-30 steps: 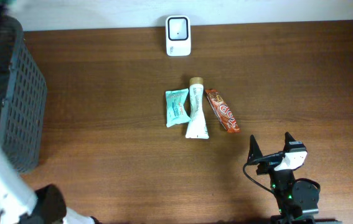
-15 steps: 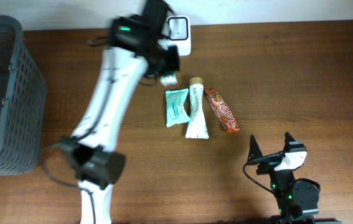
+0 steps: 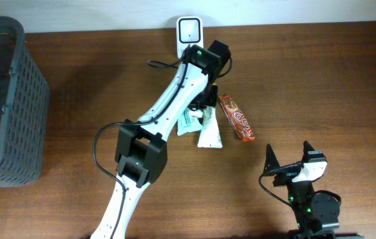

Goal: Scan the item barcode
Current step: 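Carry the small white-blue item toward the scanner with the left gripper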

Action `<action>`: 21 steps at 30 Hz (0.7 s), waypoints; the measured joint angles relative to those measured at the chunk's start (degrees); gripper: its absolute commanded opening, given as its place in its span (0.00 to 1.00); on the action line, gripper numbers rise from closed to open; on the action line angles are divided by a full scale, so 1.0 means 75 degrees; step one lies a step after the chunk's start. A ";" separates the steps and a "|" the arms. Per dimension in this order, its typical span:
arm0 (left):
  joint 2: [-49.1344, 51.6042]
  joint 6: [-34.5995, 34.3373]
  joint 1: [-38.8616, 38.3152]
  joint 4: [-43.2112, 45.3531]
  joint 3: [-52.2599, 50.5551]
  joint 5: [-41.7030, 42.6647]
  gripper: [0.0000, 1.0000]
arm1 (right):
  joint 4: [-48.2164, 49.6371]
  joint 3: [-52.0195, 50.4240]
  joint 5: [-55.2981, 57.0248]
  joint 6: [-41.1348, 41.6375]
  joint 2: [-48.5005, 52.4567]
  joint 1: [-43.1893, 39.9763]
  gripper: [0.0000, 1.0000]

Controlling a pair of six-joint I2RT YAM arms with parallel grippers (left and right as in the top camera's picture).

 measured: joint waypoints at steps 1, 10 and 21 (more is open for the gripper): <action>0.0000 0.0000 -0.0003 0.0035 0.0020 0.0114 0.01 | 0.0000 0.0000 0.0000 0.0000 0.0000 0.0000 0.99; 0.0000 -0.0003 -0.0009 0.0254 0.0058 0.1137 0.34 | 0.0000 0.0000 0.0000 -0.0003 0.0000 0.0000 0.99; 0.0000 -0.0006 0.0245 0.0128 0.0058 0.1399 0.39 | 0.0000 0.0000 0.0000 0.0006 0.0000 0.0000 0.99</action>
